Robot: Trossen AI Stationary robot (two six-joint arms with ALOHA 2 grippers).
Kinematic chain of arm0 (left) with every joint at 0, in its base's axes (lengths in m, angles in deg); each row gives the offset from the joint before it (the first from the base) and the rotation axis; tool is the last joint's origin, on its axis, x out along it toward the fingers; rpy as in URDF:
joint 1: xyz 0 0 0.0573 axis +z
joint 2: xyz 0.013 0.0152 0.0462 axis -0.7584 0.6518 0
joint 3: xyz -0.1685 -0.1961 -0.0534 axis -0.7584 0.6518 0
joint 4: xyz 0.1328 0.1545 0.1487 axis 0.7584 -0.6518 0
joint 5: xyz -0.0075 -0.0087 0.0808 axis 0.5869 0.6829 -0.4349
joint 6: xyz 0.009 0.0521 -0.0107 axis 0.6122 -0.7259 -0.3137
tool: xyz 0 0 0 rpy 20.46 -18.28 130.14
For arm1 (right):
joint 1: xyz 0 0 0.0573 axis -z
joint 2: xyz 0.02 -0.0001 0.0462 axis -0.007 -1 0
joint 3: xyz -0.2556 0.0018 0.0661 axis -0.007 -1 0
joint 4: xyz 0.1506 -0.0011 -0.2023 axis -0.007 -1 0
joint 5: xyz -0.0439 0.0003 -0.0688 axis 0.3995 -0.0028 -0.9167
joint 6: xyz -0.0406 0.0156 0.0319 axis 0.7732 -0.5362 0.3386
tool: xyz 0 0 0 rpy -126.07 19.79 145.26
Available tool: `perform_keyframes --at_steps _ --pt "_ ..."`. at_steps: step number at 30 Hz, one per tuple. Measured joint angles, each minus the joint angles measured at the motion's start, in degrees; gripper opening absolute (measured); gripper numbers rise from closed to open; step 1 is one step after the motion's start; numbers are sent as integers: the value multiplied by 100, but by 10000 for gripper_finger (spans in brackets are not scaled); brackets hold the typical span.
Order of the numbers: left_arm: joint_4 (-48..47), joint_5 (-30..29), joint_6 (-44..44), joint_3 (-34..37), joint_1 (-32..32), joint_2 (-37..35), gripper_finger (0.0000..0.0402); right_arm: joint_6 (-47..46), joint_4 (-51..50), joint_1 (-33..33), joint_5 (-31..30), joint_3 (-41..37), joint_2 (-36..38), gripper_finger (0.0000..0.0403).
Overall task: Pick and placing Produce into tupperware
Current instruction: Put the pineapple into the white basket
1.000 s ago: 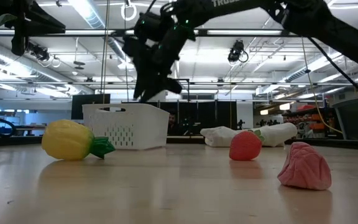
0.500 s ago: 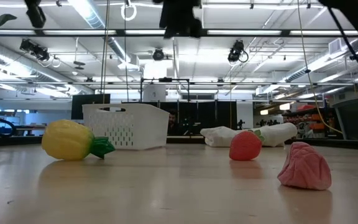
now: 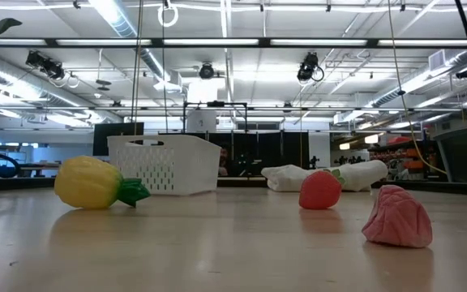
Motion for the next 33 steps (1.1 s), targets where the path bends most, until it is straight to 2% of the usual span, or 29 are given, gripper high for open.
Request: perform_keyframes --at_steps 4,8,13,19,26,33 --pt "-1712 12 -133 -1005 0 908 143 -2 -45 0 -14 0 195 129" --pt "-2544 106 -104 -1384 -188 1687 131 15 -196 -55 -10 0 336 129" --pt "-2577 532 128 -1415 -664 2521 129 50 -519 -126 -5 -2 407 129" --pt "-2715 918 502 -1415 -1312 3436 158 55 -1004 -202 -12 -2 397 129" --pt "-2871 936 1061 -1415 -1855 4396 188 59 -1147 -311 -8 -2 393 129" --pt "-2994 932 738 -1412 -2182 5344 197 61 -1150 -352 -3 -2 393 129"
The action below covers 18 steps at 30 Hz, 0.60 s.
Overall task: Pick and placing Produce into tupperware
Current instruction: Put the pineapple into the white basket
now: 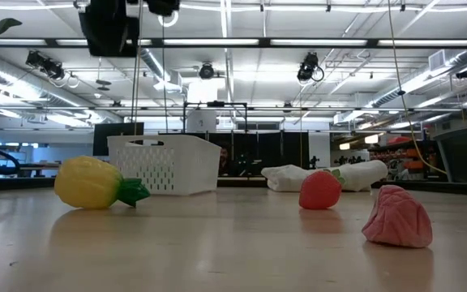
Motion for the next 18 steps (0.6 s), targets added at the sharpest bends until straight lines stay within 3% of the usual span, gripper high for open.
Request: perform_keyframes --at_steps 11,18 --pt "-51 -189 -758 2 -69 1204 232 2 -2 2 0 0 0 129" --pt "-266 -750 -789 2 -54 1529 250 2 -2 2 -2 0 0 129"
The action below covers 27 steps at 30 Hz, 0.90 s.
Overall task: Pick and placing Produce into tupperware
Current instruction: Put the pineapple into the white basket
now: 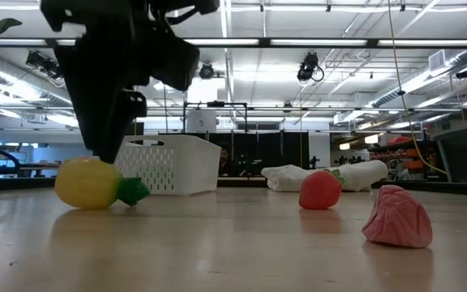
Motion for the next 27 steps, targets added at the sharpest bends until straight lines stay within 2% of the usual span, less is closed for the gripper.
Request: perform_keyframes --at_steps 27 --pt "-14 -51 -282 12 15 558 261 2 -11 0 0 0 -5 129"
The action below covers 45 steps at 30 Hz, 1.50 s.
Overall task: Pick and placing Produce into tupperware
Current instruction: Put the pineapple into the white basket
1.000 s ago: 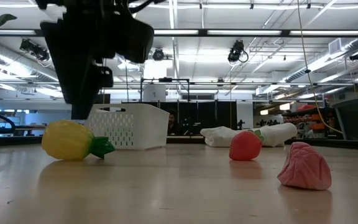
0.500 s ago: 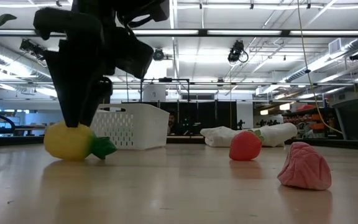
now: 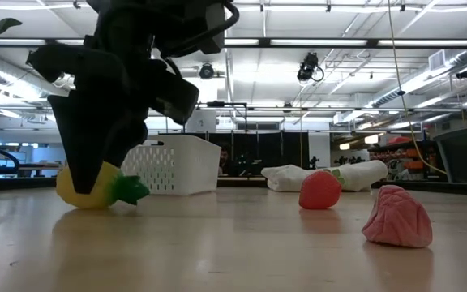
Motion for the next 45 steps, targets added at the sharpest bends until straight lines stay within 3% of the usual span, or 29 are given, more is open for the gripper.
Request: perform_keyframes --at_steps 15,23,27,30,33,40,42,45 --pt "-855 245 -106 -80 9 -360 180 44 5 0 -38 -1 -2 129" --pt "-2797 280 -587 -1379 11 -553 193 48 14 8 -461 -1 0 129" --pt "-3652 -296 -828 -2266 10 -553 184 48 20 7 -514 0 0 129" --pt "-3985 -1176 -1308 -2780 89 -553 187 46 22 7 -530 -1 -1 129" --pt "-4009 -1771 -1494 -3063 393 -553 195 4 24 7 -531 -1 -1 129" --pt "-3890 -2020 -1666 -2867 1734 -547 191 -409 20 -28 -534 -1 0 129" --pt "-3620 -1965 -1772 -2708 2146 -546 191 -505 20 -53 -533 -1 0 129" --pt "-3031 -1411 -2435 -2427 2665 -546 198 -606 18 -107 -533 -2 0 129"
